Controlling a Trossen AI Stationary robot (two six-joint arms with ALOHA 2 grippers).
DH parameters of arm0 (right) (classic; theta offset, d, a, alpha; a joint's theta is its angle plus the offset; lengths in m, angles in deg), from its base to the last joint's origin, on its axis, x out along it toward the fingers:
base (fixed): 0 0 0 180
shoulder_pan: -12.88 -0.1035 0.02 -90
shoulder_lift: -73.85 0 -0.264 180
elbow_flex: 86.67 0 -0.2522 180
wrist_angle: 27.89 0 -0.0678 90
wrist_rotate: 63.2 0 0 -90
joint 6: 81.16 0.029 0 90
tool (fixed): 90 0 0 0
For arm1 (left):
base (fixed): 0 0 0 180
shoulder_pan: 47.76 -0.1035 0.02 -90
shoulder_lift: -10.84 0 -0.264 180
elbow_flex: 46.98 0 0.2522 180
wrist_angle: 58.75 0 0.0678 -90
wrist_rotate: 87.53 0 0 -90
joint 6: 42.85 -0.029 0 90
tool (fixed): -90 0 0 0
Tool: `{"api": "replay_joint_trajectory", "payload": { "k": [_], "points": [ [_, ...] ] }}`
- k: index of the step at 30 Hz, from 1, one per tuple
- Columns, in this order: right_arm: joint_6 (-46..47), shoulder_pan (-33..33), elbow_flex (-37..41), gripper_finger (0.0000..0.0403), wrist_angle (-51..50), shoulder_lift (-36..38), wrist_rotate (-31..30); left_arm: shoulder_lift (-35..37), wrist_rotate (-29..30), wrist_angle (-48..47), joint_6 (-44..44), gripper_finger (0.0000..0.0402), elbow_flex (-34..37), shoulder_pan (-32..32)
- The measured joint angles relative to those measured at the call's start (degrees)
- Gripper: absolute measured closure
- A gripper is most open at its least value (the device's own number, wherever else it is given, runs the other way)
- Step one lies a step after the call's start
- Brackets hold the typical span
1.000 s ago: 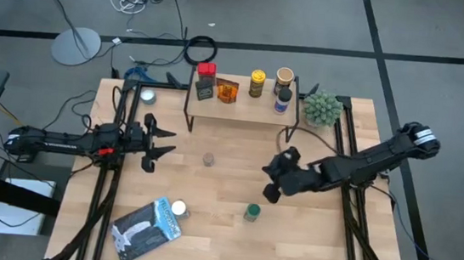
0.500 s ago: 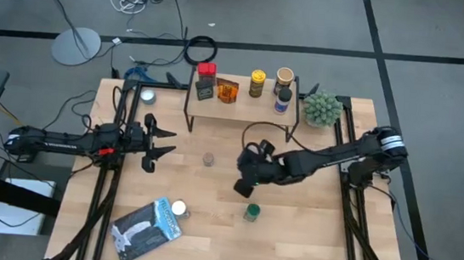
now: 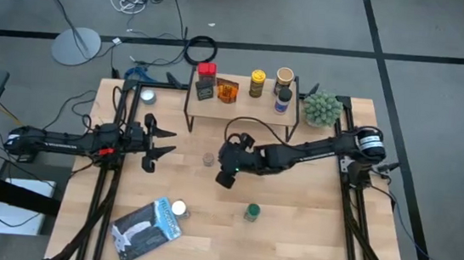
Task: Shelf spices
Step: Put the brown seasoning on the shelf
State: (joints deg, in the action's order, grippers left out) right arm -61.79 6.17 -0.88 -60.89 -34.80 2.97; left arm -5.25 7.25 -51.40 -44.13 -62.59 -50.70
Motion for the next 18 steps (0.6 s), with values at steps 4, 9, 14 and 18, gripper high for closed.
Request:
{"api": "replay_joint_trajectory", "payload": {
  "k": [4, 9, 14, 18],
  "points": [
    [-1.77, 1.21, 0.0, 0.0213, 3.72, -3.45, 1.66, -0.01, 0.04, 0.02, 0.0, 0.0188, 0.0, 0.0],
    [-2.98, 2.38, 0.0, 0.0206, 8.71, -6.84, 3.84, 0.01, 0.14, 0.05, 0.0, 0.0188, 0.0, 0.0],
    [-2.15, 3.34, 0.02, 0.019, 12.47, -8.65, 8.02, -0.01, 1.05, 0.0, -0.02, 0.0188, 0.0, 0.0],
    [-2.5, 3.93, 0.03, 0.0166, 12.14, -8.65, 8.04, -0.01, 1.34, 0.02, -0.01, 0.0188, 0.0, 0.0]
  ]
}}
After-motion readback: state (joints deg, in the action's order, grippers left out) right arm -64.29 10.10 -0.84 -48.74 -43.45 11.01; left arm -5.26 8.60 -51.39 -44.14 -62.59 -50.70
